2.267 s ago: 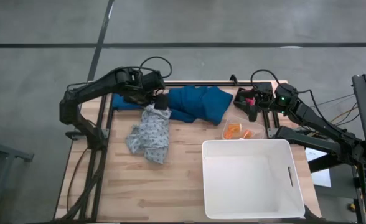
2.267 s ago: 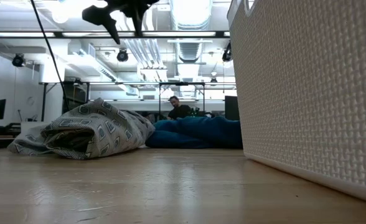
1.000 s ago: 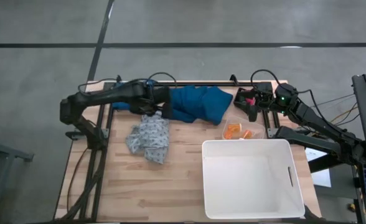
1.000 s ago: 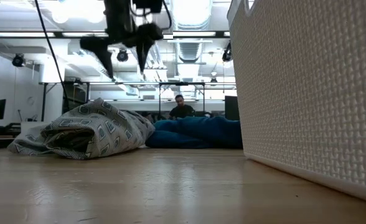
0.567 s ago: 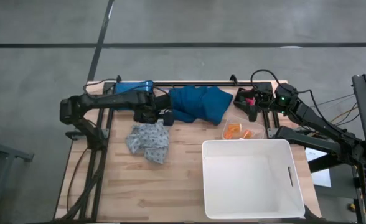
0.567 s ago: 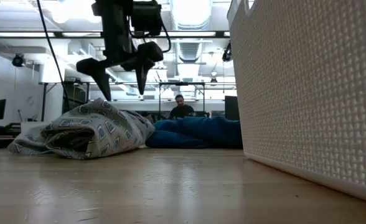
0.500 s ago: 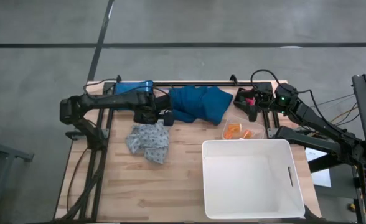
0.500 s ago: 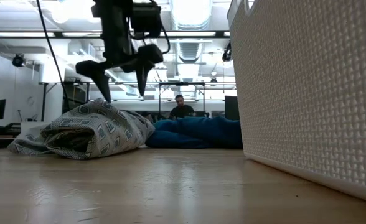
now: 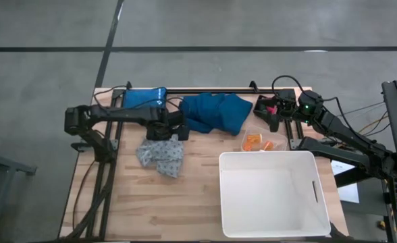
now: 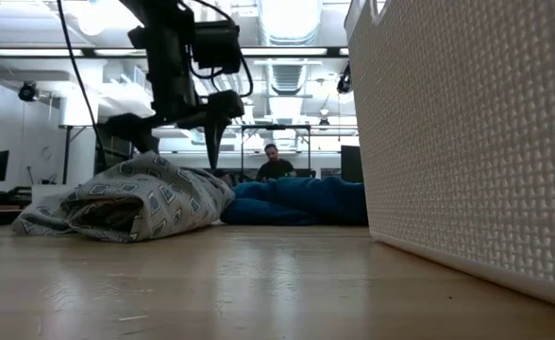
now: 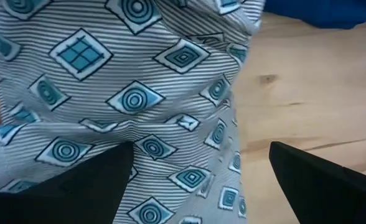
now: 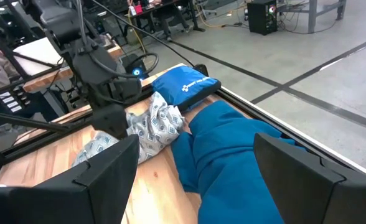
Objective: Pick & place medical supplies in basket/bin
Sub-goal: Put the gray patterned patient gown into the white bin
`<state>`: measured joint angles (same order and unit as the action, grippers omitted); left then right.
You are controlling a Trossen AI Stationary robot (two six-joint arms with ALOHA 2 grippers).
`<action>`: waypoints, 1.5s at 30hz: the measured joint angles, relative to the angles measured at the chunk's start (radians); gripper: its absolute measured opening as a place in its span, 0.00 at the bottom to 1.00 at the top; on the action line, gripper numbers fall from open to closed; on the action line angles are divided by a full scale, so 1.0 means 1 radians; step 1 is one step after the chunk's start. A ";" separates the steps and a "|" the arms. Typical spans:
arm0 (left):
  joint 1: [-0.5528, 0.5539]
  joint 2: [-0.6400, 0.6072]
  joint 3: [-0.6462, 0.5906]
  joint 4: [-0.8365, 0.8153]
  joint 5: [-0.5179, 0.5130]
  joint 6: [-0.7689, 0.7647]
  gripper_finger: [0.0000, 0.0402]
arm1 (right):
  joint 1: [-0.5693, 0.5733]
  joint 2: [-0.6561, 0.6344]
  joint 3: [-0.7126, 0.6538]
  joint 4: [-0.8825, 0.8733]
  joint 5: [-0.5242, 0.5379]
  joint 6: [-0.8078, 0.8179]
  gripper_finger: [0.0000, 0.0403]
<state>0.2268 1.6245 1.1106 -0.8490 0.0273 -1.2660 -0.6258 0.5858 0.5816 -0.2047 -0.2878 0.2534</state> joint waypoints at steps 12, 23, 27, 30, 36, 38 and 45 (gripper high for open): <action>0.000 -0.001 -0.098 0.169 0.000 -0.002 0.95 | 0.000 0.000 0.000 0.000 0.000 0.000 0.77; 0.000 0.000 -0.090 0.047 -0.002 0.005 0.92 | 0.000 0.000 0.000 0.000 0.000 0.000 0.77; 0.000 0.000 -0.090 -0.014 -0.003 0.004 0.91 | 0.000 0.000 0.000 0.000 0.000 0.000 0.77; 0.000 0.000 -0.090 -0.049 0.000 0.004 0.91 | 0.000 0.000 0.000 0.000 0.000 0.000 0.77; 0.000 0.000 -0.090 -0.087 0.001 0.004 0.91 | 0.000 0.000 0.000 0.000 0.000 0.000 0.77; 0.000 0.000 -0.090 -0.095 0.001 0.004 0.91 | 0.000 0.000 0.000 0.000 0.000 0.000 0.77; 0.000 0.000 -0.091 -0.125 -0.004 0.006 0.91 | 0.000 0.000 0.000 0.000 0.000 0.000 0.77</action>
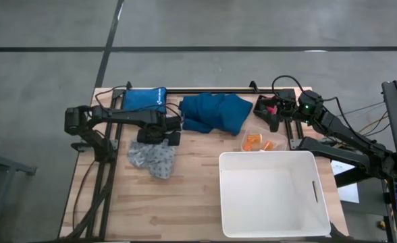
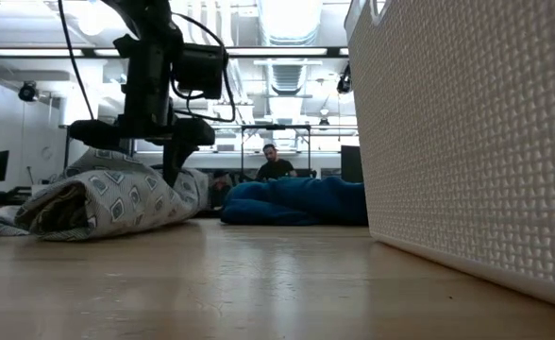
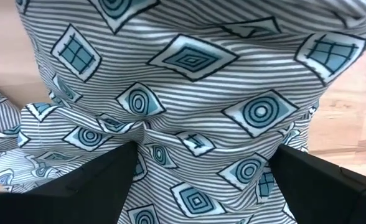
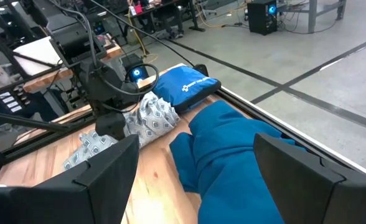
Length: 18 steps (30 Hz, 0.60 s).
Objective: Pick & place medical supplies in basket/bin
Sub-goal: Put the gray patterned patient gown into the white bin
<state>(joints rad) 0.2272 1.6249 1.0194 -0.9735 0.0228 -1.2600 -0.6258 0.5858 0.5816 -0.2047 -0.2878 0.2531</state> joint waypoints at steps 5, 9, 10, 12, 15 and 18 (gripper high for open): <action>0.000 -0.010 -0.001 0.009 -0.001 0.006 0.91 | 0.000 0.000 0.000 0.000 0.000 0.000 0.77; 0.000 -0.010 -0.001 0.007 -0.003 -0.004 0.92 | 0.000 0.000 0.000 0.000 0.000 0.000 0.77; 0.000 -0.010 -0.001 0.007 -0.003 -0.005 0.92 | 0.000 0.000 0.000 0.000 0.000 0.000 0.77; 0.000 -0.010 -0.003 0.009 -0.004 -0.005 0.93 | 0.000 0.000 0.000 0.000 0.000 0.000 0.77; 0.000 -0.010 -0.020 0.011 -0.010 -0.005 0.95 | 0.000 0.000 0.000 0.000 0.000 0.000 0.77; 0.000 -0.012 -0.052 0.020 -0.015 -0.005 0.96 | 0.000 0.000 0.000 0.000 0.000 0.000 0.77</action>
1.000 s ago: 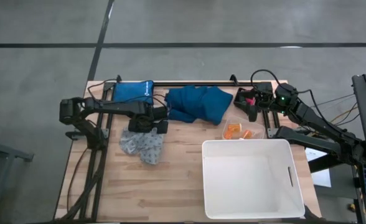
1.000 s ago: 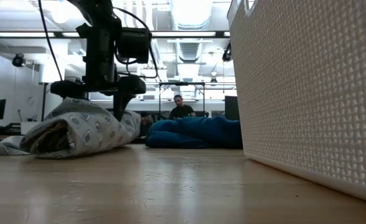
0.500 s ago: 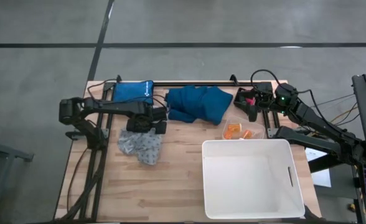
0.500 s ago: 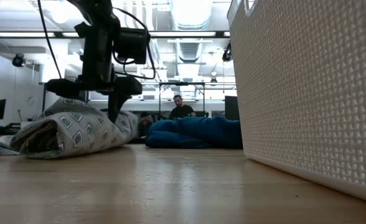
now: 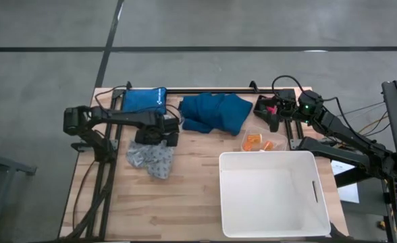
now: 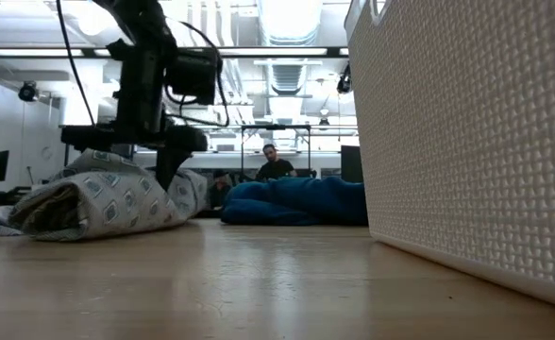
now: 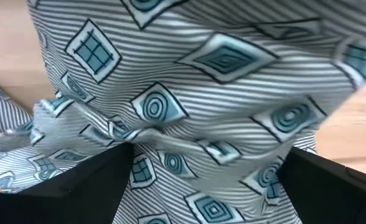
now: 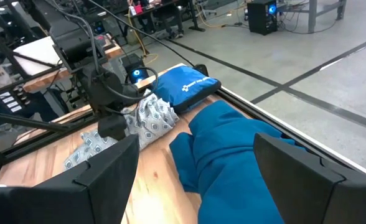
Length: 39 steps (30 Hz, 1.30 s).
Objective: Pick & place medical supplies in basket/bin
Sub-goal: Put the gray patterned patient gown into the white bin
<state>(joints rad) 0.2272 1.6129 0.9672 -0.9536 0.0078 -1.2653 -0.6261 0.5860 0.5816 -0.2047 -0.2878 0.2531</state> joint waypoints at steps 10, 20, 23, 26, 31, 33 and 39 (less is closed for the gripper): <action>0.000 -0.005 -0.131 0.122 -0.015 -0.078 0.97 | 0.000 0.000 0.000 0.000 0.000 0.000 0.77; 0.000 -0.004 -0.152 0.161 -0.031 -0.074 0.97 | 0.000 0.000 0.000 0.000 0.000 0.000 0.77; 0.000 -0.004 -0.153 0.165 -0.034 -0.074 0.96 | 0.000 0.000 0.000 0.000 0.000 0.000 0.77; 0.000 -0.007 -0.155 0.166 -0.034 -0.071 0.97 | 0.000 0.000 0.000 0.000 0.000 0.000 0.77; 0.000 -0.021 -0.157 0.172 -0.037 -0.068 0.96 | 0.000 0.000 0.000 0.000 0.000 0.000 0.77; 0.000 -0.029 -0.158 0.174 -0.038 -0.067 0.96 | 0.000 0.000 0.000 0.000 0.000 0.000 0.77; 0.002 -0.038 -0.159 0.176 -0.051 -0.069 0.97 | 0.000 0.000 0.000 0.000 0.000 0.000 0.77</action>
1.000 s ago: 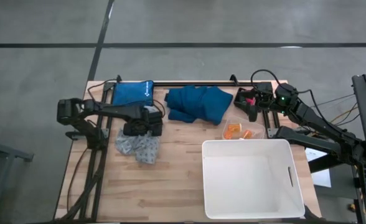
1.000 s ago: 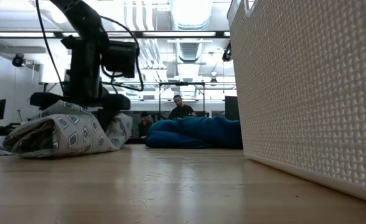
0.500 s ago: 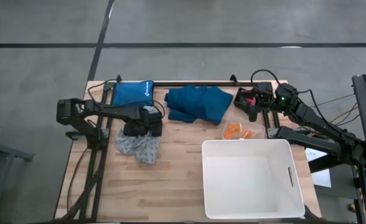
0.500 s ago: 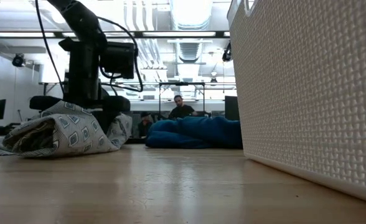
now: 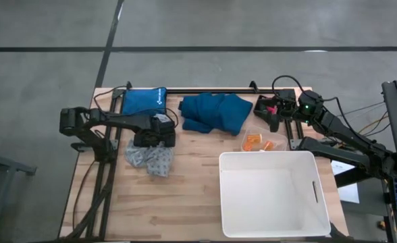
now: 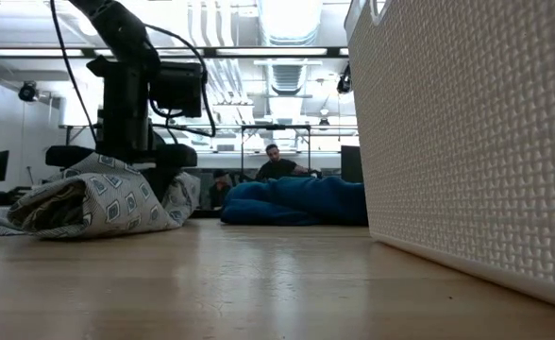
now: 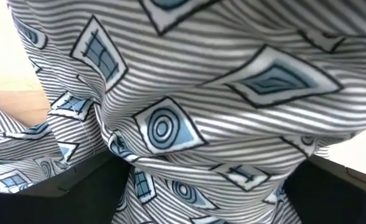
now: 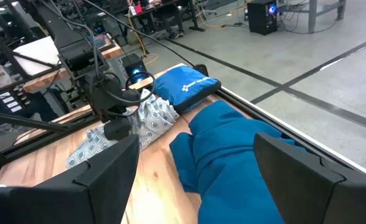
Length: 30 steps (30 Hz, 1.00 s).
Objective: Pick & place medical supplies in basket/bin
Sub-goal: Put the gray patterned patient gown into the white bin
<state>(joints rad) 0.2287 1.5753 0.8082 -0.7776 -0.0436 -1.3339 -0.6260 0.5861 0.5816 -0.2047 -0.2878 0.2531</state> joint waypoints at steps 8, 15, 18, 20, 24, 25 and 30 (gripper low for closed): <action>0.000 -0.001 0.000 0.019 0.002 -0.002 0.96 | 0.000 0.000 0.000 0.000 0.000 0.000 0.77; 0.000 -0.002 0.000 0.025 0.003 -0.002 0.96 | 0.000 0.000 0.000 0.000 0.000 0.000 0.77; 0.000 -0.002 0.000 0.024 0.005 -0.001 0.96 | 0.000 0.000 0.000 0.000 0.000 0.000 0.77; 0.000 -0.002 0.000 0.023 0.006 -0.001 0.96 | 0.000 0.000 0.000 0.000 0.000 0.000 0.77; 0.000 -0.002 0.001 0.021 0.006 0.001 0.96 | 0.000 0.000 0.000 0.000 0.000 0.000 0.77; -0.001 -0.002 0.001 0.020 0.006 0.001 0.96 | 0.000 0.000 0.000 0.000 0.000 0.000 0.77; -0.001 -0.002 0.001 0.019 -0.006 0.001 0.95 | 0.000 0.000 0.000 0.000 0.000 0.000 0.77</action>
<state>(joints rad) 0.2279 1.5734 0.8093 -0.7582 -0.0492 -1.3327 -0.6258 0.5859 0.5816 -0.2047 -0.2878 0.2531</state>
